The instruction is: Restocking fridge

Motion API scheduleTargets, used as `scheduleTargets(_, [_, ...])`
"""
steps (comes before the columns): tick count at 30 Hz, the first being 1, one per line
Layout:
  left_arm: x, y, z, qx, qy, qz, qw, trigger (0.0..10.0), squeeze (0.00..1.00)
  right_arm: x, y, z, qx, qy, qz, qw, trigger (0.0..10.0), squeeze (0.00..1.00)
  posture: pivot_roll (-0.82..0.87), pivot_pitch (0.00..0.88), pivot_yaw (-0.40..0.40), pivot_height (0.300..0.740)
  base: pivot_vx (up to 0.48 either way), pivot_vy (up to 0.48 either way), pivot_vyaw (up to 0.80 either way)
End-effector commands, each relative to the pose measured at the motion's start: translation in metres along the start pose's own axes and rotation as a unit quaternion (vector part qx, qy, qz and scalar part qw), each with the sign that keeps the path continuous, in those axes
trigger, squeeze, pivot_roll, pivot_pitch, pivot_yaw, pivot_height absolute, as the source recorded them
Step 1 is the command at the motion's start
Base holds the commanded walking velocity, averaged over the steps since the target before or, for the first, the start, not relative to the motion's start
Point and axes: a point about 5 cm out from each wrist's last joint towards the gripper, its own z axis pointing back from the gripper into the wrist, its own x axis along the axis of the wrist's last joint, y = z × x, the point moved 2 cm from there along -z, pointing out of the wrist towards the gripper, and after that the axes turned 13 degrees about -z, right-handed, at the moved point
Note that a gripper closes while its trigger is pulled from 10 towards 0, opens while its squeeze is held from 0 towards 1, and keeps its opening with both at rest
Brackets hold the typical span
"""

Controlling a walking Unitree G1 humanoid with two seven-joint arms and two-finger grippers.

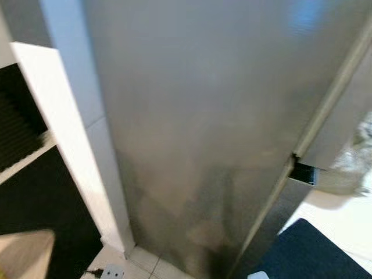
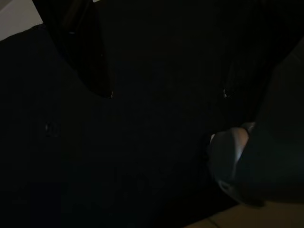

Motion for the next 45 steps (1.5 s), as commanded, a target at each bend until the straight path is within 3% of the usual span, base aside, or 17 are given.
scheduleTargets(1, [-0.002, -0.003, 0.000, -0.008, 0.001, -0.004, 1.000, 10.0, 0.00, 0.002, 0.002, 0.000, 0.005, -0.007, -0.007, 1.000, 10.0, 0.00, -0.05, 0.006, 0.017, 0.740, 0.000, 0.000, -0.78])
scheduleTargets(12, [-0.001, -0.004, 0.000, -0.010, 0.000, -0.008, 1.000, 10.0, 0.00, 0.027, 0.008, 0.000, 0.021, -0.052, -0.032, 0.998, 10.0, 0.00, -0.05, 0.005, 0.019, 0.740, 0.000, 0.000, -0.32])
scheduleTargets(23, [0.000, -0.006, 0.000, -0.013, 0.000, -0.012, 1.000, 10.0, 0.00, 0.068, 0.019, 0.003, 0.042, -0.113, -0.041, 0.992, 10.0, 0.00, -0.05, 0.006, 0.018, 0.740, 0.000, 0.000, -0.76])
scheduleTargets(26, [-0.001, -0.008, 0.000, -0.015, 0.000, -0.013, 1.000, 10.0, 0.00, 0.089, 0.022, 0.006, 0.051, -0.147, -0.046, 0.987, 10.0, 0.00, -0.05, 0.007, 0.016, 0.740, 0.000, 0.000, 0.00])
scheduleTargets(31, [-0.001, -0.008, 0.000, -0.016, 0.000, -0.014, 1.000, 10.0, 0.00, 0.102, 0.026, 0.008, 0.059, -0.164, -0.047, 0.984, 10.0, 0.00, -0.06, 0.005, 0.016, 0.740, 0.000, 0.000, 0.00])
scheduleTargets(39, [0.002, -0.008, -0.001, -0.016, -0.003, -0.016, 1.000, 10.0, 0.00, 0.100, 0.027, 0.008, 0.061, -0.159, -0.047, 0.984, 10.0, 0.00, -0.06, 0.004, 0.017, 0.740, 0.000, 0.000, -0.67])
scheduleTargets(45, [0.003, -0.008, -0.001, -0.016, -0.004, -0.017, 1.000, 10.0, 0.00, 0.084, 0.025, 0.005, 0.058, -0.136, -0.047, 0.988, 10.0, 0.00, -0.06, 0.003, 0.015, 0.740, 0.000, 0.000, -0.80])
